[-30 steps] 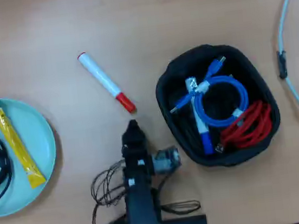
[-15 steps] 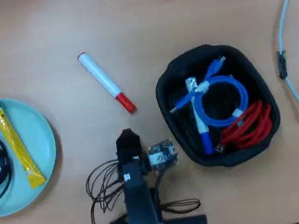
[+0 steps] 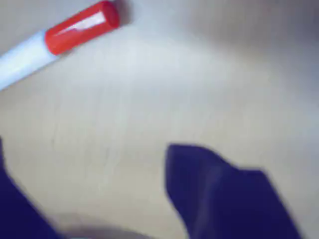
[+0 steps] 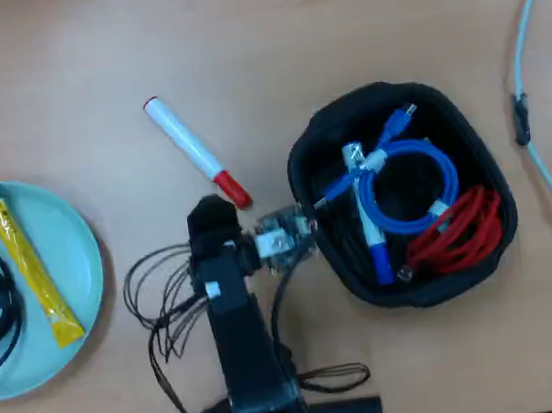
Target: Pick up the red pen and put it in the black bowl
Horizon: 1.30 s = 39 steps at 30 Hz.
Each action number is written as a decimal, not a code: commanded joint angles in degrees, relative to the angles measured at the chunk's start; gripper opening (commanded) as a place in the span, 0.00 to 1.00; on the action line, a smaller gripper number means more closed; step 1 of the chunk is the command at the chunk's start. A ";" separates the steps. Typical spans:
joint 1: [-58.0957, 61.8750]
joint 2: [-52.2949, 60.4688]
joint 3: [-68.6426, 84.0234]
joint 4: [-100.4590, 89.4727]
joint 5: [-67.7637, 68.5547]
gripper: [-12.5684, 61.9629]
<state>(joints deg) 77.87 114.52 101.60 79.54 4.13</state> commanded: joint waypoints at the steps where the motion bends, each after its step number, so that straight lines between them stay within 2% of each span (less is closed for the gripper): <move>1: -0.79 -3.25 -8.88 2.64 0.44 0.64; 9: -0.88 -13.89 -23.73 5.01 12.04 0.64; 20: -0.79 -27.95 -35.68 5.45 33.49 0.64; 30: -0.62 -43.51 -51.59 7.12 37.53 0.65; 39: -0.35 -51.24 -60.03 7.38 41.84 0.65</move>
<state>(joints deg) 77.43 63.37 46.05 86.40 44.30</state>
